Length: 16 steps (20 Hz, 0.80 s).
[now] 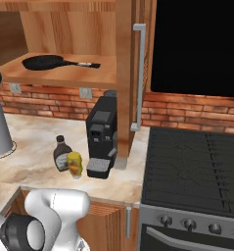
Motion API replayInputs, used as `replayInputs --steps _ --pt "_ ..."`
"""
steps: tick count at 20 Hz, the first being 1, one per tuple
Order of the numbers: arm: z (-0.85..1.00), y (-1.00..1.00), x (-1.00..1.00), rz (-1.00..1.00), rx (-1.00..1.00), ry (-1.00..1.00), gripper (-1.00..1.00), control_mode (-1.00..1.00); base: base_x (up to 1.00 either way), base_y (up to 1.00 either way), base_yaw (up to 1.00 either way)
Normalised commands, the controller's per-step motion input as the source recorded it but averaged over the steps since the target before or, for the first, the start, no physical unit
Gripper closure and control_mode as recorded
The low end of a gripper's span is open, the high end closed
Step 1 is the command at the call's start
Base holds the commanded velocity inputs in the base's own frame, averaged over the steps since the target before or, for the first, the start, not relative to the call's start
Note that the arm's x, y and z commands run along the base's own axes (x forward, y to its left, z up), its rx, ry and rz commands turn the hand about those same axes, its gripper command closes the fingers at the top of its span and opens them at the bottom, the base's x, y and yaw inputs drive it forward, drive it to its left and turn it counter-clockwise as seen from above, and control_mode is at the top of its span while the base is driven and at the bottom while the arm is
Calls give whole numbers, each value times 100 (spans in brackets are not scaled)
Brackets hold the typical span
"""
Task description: Pick the pan from the cabinet and place it on the stove. Then turn on the stove burner for the pan.
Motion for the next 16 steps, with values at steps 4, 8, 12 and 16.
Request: replayInputs --steps 4,8,12,16 --pt "6 -46 1 9 -8 -32 -100 -100 0 0 0" --pt "0 -47 12 9 -7 -27 -100 -100 0 0 0" --pt "0 -46 17 7 -6 -22 -100 -100 0 0 0" --pt "0 -49 18 0 -3 -20 -100 -100 0 0 0"
